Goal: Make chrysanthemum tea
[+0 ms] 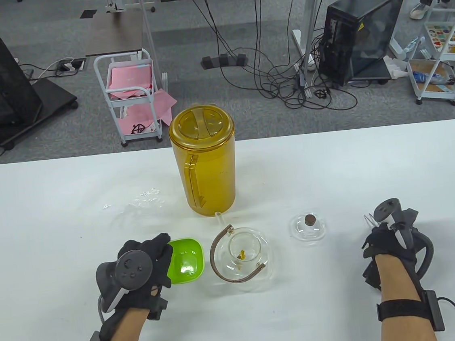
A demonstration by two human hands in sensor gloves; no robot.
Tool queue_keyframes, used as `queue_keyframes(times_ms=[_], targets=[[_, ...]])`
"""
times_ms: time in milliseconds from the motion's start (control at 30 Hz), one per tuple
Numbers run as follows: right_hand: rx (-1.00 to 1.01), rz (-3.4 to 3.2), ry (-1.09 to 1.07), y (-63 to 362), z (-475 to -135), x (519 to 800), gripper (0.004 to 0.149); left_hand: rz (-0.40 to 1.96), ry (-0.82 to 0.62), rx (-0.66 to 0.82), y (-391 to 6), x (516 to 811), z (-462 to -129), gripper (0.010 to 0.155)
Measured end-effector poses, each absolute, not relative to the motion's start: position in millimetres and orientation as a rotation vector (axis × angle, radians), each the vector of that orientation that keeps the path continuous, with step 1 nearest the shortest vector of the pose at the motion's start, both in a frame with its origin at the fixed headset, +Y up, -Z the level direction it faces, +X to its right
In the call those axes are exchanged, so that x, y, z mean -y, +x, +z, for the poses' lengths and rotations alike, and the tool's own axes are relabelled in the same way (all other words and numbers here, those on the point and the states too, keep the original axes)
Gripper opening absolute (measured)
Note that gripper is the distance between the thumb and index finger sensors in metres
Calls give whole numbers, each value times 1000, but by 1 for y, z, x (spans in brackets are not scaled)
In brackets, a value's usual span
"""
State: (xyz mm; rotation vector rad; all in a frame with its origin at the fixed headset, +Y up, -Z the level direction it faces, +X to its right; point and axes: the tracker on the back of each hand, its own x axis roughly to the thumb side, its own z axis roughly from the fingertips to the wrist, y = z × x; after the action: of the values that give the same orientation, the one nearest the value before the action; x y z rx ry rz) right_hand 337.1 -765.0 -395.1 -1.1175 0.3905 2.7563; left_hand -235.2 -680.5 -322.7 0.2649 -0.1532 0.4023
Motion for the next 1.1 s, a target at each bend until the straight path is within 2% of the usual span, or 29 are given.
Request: queue_keyframes(times_ms=[267,400,467,533,700,1000,1100], targets=[[-289,2818,-1051,322,-395,760,60,406,264,151,-237,681,-324,43],[-52,2808,-710,296,-391,738,66,404,263,154,-236,682,-324,43],[126,2779,-404,274,-387,724,66,400,260,154,-235,683,-324,42],[227,2705,-217,249,-380,709,67,399,257,152,-235,684,-325,42],[354,2663,157,207,-362,682,67,395,247,140,-237,685,-326,43],[428,2611,292,186,-351,674,65,375,164,77,-248,695,-336,43],[415,2614,293,185,-352,677,64,337,81,34,-255,702,-341,42]])
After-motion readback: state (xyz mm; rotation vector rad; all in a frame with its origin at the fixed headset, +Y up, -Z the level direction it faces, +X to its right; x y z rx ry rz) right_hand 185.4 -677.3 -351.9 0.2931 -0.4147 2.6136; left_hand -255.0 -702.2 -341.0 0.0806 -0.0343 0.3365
